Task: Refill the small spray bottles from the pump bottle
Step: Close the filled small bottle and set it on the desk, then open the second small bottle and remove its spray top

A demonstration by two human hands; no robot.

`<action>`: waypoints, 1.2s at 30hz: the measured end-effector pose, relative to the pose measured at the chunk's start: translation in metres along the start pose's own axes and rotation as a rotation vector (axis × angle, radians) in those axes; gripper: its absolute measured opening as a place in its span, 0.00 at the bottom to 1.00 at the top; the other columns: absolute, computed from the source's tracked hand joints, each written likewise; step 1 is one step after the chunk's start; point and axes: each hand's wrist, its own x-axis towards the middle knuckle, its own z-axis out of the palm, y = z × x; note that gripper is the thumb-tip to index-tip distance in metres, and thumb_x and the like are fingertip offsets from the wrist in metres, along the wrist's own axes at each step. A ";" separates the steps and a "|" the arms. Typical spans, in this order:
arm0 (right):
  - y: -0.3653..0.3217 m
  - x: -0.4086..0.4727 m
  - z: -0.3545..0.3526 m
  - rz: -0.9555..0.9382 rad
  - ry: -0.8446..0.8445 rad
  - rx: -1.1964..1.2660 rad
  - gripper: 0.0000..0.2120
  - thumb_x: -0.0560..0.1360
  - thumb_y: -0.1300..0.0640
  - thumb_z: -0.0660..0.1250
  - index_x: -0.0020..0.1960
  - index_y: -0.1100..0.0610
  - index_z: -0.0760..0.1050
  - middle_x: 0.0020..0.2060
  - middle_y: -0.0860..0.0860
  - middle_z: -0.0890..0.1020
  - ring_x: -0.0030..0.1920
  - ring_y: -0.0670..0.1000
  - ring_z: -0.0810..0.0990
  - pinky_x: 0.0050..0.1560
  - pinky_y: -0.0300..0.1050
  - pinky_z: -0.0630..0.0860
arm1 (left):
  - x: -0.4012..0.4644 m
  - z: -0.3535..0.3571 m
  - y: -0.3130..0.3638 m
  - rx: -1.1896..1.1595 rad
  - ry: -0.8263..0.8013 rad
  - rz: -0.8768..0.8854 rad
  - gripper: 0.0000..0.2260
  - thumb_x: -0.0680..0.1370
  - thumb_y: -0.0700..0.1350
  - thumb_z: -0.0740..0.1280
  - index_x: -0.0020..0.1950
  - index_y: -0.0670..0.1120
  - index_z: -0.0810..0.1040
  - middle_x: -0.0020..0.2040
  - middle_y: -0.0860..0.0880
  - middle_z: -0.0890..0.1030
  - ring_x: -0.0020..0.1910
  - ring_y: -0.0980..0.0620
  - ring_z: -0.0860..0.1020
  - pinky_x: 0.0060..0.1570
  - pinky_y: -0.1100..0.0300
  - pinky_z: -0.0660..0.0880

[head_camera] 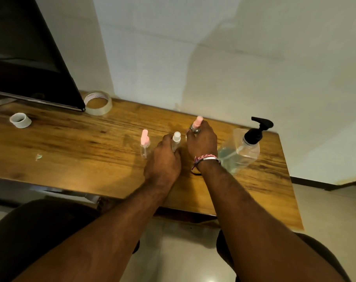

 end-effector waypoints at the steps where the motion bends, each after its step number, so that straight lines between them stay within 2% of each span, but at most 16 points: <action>1: 0.002 0.008 0.004 0.007 -0.002 0.008 0.14 0.79 0.57 0.71 0.62 0.60 0.78 0.58 0.58 0.82 0.58 0.59 0.80 0.52 0.41 0.69 | 0.005 0.002 0.002 -0.008 0.000 -0.012 0.18 0.84 0.50 0.68 0.74 0.51 0.72 0.62 0.47 0.83 0.60 0.43 0.82 0.55 0.46 0.82; 4: 0.002 0.030 0.018 0.008 0.020 0.065 0.13 0.78 0.56 0.72 0.61 0.58 0.78 0.57 0.56 0.82 0.57 0.58 0.80 0.56 0.45 0.74 | 0.022 0.007 0.007 -0.032 0.019 -0.037 0.18 0.84 0.51 0.66 0.74 0.50 0.70 0.63 0.47 0.83 0.61 0.42 0.82 0.58 0.45 0.80; 10: -0.002 0.063 0.035 -0.003 0.037 0.082 0.14 0.79 0.57 0.70 0.64 0.58 0.77 0.60 0.56 0.82 0.60 0.58 0.80 0.60 0.47 0.74 | 0.046 0.014 0.004 -0.030 0.025 -0.033 0.19 0.85 0.51 0.66 0.75 0.50 0.69 0.66 0.47 0.82 0.63 0.42 0.81 0.61 0.47 0.78; 16: -0.002 0.075 0.041 -0.017 0.048 0.049 0.15 0.78 0.56 0.71 0.63 0.58 0.77 0.58 0.56 0.83 0.59 0.59 0.80 0.59 0.50 0.77 | 0.046 0.018 0.004 -0.006 0.024 -0.012 0.21 0.86 0.52 0.65 0.78 0.50 0.67 0.69 0.48 0.80 0.67 0.45 0.80 0.62 0.49 0.77; 19: 0.000 0.071 0.039 0.047 0.023 0.086 0.19 0.76 0.55 0.73 0.64 0.56 0.76 0.58 0.55 0.83 0.59 0.60 0.81 0.61 0.53 0.78 | 0.043 0.018 0.003 0.011 0.018 0.002 0.22 0.86 0.52 0.64 0.79 0.50 0.66 0.71 0.48 0.79 0.68 0.45 0.79 0.63 0.48 0.76; 22: 0.003 0.058 0.039 0.114 0.014 0.137 0.27 0.72 0.54 0.76 0.69 0.55 0.73 0.62 0.54 0.80 0.61 0.57 0.79 0.63 0.52 0.77 | 0.039 0.017 0.004 0.015 0.014 -0.005 0.21 0.86 0.53 0.65 0.78 0.50 0.66 0.70 0.48 0.79 0.66 0.45 0.80 0.62 0.49 0.76; 25: 0.006 0.037 0.034 0.150 -0.004 0.151 0.30 0.72 0.56 0.74 0.73 0.55 0.70 0.66 0.55 0.77 0.65 0.57 0.78 0.65 0.53 0.76 | 0.032 0.014 0.006 0.016 -0.006 -0.002 0.20 0.86 0.53 0.64 0.76 0.50 0.68 0.68 0.47 0.80 0.65 0.44 0.80 0.61 0.48 0.76; 27: 0.008 0.023 0.027 0.153 -0.038 0.136 0.28 0.74 0.58 0.70 0.74 0.55 0.69 0.66 0.55 0.78 0.64 0.57 0.78 0.65 0.51 0.76 | 0.027 0.012 0.008 0.046 -0.038 0.013 0.19 0.86 0.52 0.63 0.76 0.50 0.68 0.68 0.46 0.80 0.65 0.42 0.80 0.60 0.47 0.76; 30: 0.012 -0.004 0.010 0.138 -0.080 0.120 0.24 0.77 0.61 0.66 0.72 0.53 0.72 0.60 0.53 0.82 0.60 0.54 0.81 0.59 0.44 0.77 | 0.011 0.006 0.009 0.096 -0.083 0.048 0.19 0.85 0.51 0.62 0.76 0.50 0.68 0.68 0.46 0.80 0.64 0.42 0.80 0.58 0.46 0.78; 32: 0.011 -0.023 -0.002 0.079 -0.123 0.109 0.19 0.78 0.59 0.67 0.68 0.53 0.76 0.58 0.51 0.84 0.58 0.51 0.82 0.57 0.41 0.75 | -0.001 0.003 0.009 0.109 -0.118 0.062 0.18 0.85 0.49 0.63 0.76 0.50 0.69 0.67 0.46 0.80 0.63 0.42 0.81 0.56 0.47 0.78; 34: 0.007 -0.041 -0.014 0.006 -0.170 0.106 0.15 0.78 0.55 0.69 0.64 0.53 0.79 0.54 0.49 0.85 0.54 0.49 0.83 0.54 0.41 0.77 | -0.013 -0.001 0.008 0.125 -0.158 0.088 0.16 0.85 0.48 0.63 0.73 0.49 0.70 0.65 0.46 0.80 0.61 0.42 0.81 0.55 0.47 0.78; 36: 0.005 -0.054 -0.023 -0.064 -0.205 0.065 0.09 0.79 0.54 0.68 0.57 0.54 0.82 0.47 0.49 0.85 0.47 0.49 0.82 0.47 0.42 0.76 | -0.023 -0.006 0.008 0.120 -0.183 0.109 0.14 0.84 0.48 0.65 0.70 0.48 0.73 0.62 0.45 0.81 0.59 0.41 0.82 0.53 0.48 0.77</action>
